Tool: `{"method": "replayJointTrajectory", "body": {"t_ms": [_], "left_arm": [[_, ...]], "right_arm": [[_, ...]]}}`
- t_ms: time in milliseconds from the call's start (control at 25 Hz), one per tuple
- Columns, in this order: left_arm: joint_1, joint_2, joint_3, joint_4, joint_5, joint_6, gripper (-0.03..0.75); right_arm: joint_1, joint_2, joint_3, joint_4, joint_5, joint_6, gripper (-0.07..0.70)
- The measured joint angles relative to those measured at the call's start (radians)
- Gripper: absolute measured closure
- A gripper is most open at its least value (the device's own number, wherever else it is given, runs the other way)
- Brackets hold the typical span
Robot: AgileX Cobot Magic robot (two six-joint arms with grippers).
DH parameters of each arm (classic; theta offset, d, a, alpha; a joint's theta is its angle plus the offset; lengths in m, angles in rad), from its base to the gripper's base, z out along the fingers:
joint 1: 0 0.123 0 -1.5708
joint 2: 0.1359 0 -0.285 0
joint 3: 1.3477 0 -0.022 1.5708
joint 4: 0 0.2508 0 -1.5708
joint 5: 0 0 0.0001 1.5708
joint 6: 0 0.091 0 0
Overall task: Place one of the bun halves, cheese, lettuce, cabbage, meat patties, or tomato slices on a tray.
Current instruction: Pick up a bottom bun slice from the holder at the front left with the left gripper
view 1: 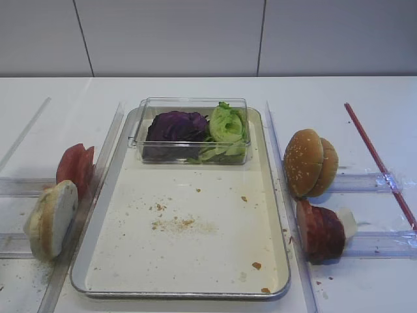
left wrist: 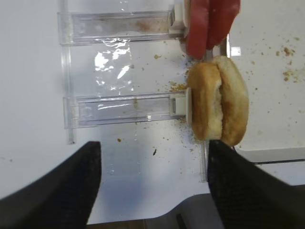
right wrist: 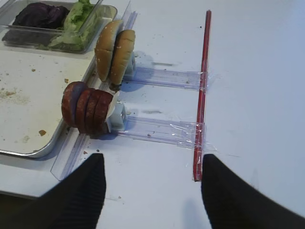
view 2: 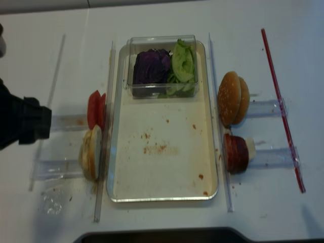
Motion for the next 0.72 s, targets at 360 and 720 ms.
{"method": "replayJointTrajectory", "body": {"t_ms": [360, 720], "left_arm": [[-0.112, 0.072, -0.002, -0.07, -0.002, 0.023, 0.277], [-0.342, 0.252, -0.013, -0.038, -0.012, -0.108, 0.277]], "right_arm": [[0.0, 0.0, 0.0, 0.0, 0.0, 0.0, 0.184], [0.0, 0.0, 0.0, -0.002, 0.0, 0.0, 0.184]]}}
